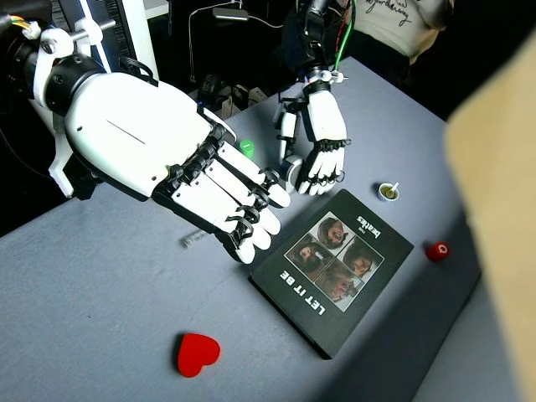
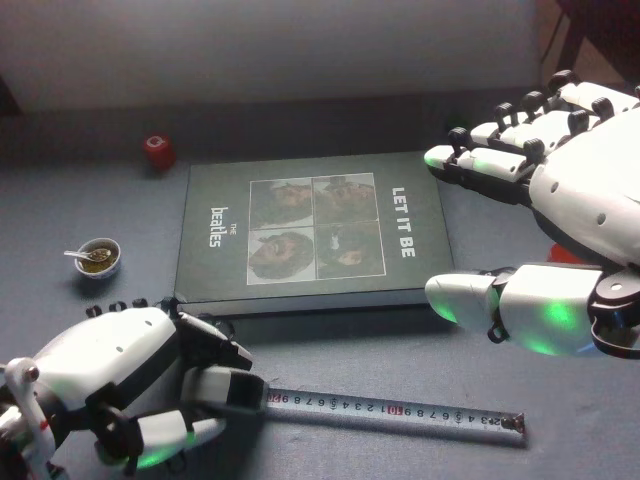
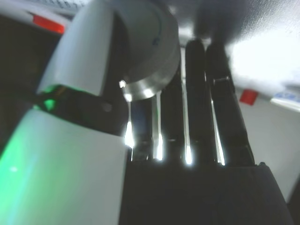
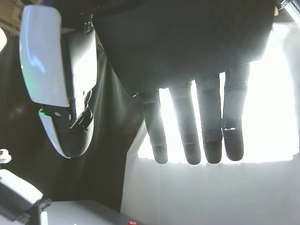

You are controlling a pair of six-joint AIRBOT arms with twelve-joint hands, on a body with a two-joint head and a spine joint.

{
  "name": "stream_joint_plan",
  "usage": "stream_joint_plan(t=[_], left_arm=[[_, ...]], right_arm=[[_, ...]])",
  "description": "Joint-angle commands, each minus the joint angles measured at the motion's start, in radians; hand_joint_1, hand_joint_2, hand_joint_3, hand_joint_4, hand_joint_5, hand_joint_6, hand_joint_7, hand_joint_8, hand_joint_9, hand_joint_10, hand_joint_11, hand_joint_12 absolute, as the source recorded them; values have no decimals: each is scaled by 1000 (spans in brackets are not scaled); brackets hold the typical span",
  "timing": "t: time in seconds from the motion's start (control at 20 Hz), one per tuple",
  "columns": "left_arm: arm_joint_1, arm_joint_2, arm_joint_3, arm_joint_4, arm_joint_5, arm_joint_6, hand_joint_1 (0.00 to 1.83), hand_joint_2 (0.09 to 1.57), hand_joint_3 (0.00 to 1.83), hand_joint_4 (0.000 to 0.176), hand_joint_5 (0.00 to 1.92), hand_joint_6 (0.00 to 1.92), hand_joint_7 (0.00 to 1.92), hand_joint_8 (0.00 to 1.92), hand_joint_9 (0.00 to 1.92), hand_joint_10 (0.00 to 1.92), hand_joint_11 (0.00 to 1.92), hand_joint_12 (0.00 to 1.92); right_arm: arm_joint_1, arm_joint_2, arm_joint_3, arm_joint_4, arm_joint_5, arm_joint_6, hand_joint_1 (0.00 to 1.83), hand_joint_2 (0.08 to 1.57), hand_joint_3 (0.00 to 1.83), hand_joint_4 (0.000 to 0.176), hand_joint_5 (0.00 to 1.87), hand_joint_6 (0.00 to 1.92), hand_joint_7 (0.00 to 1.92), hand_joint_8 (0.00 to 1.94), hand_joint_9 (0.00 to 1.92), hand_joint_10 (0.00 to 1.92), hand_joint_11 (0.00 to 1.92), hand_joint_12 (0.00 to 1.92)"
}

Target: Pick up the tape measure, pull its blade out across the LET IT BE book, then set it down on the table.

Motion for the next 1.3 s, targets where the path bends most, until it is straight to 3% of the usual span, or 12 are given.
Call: stream_joint_plan(t=[0.0, 0.15, 0.2, 0.25, 0.4, 0.45, 0.6, 0.85, 1.0, 1.25], left_arm=[[-12, -11, 8, 16, -33, 2, 1157, 1121, 0, 0, 954, 956, 834, 13, 739, 14, 500, 388], [-16, -20, 11, -7, -30, 26, 1142, 1153, 2, 0, 896, 1093, 942, 8, 952, 28, 725, 448], [-15, -22, 9, -15, -30, 32, 1329, 1112, 0, 0, 895, 1037, 997, 642, 995, 907, 876, 500], [-14, -24, 9, -17, -30, 33, 1366, 1107, 2, 0, 912, 1005, 992, 817, 973, 1128, 941, 558], [-12, -27, 6, -18, -30, 43, 1380, 1091, 0, 0, 1075, 678, 990, 945, 940, 1201, 859, 930], [-12, -26, 5, -18, -31, 43, 1380, 1091, 0, 0, 1089, 653, 982, 965, 934, 1207, 849, 951], [-18, -8, 1, -14, -36, 30, 1381, 1085, 1, 0, 1108, 618, 978, 997, 945, 1164, 846, 938], [-81, 55, -16, -41, -36, 4, 1382, 1078, 0, 0, 1106, 656, 1026, 886, 947, 1160, 833, 905], [-157, 91, -31, -90, -27, 42, 1383, 1077, 0, 0, 1106, 654, 1018, 883, 961, 1156, 858, 914], [-288, 118, -26, -211, 5, 120, 1382, 1080, 0, 0, 1106, 657, 1005, 887, 954, 1176, 843, 907]], right_arm=[[13, 2, -4, -70, 27, 2, 11, 1141, 0, 124, 182, 5, 196, 0, 214, 1, 0, 722], [15, 2, -4, -70, 25, 2, 11, 1140, 0, 124, 176, 0, 188, 0, 201, 1, 0, 671], [15, 2, -4, -70, 25, 2, 12, 1140, 0, 125, 176, 0, 187, 0, 201, 1, 0, 671], [15, 2, -3, -70, 25, 2, 12, 1140, 0, 125, 175, 0, 191, 2, 201, 1, 0, 673], [15, 2, -3, -70, 23, 2, 16, 1141, 0, 125, 175, 0, 194, 2, 202, 1, 0, 676], [15, 3, -3, -70, 21, 2, 19, 1140, 0, 124, 174, 0, 194, 2, 202, 1, 0, 659], [25, 2, -3, -70, 12, 2, 22, 1142, 1, 124, 181, 2, 207, 6, 205, 2, 0, 652], [31, 0, -3, -70, -4, -5, 30, 1140, 0, 123, 164, 0, 201, 2, 201, 0, 0, 660], [35, -1, -3, -67, -6, -14, 32, 1139, 0, 114, 157, 0, 191, 0, 197, 0, 0, 685], [90, -20, 13, 60, 14, -99, 37, 1138, 0, 108, 162, 1, 212, 4, 230, 9, 0, 729]])
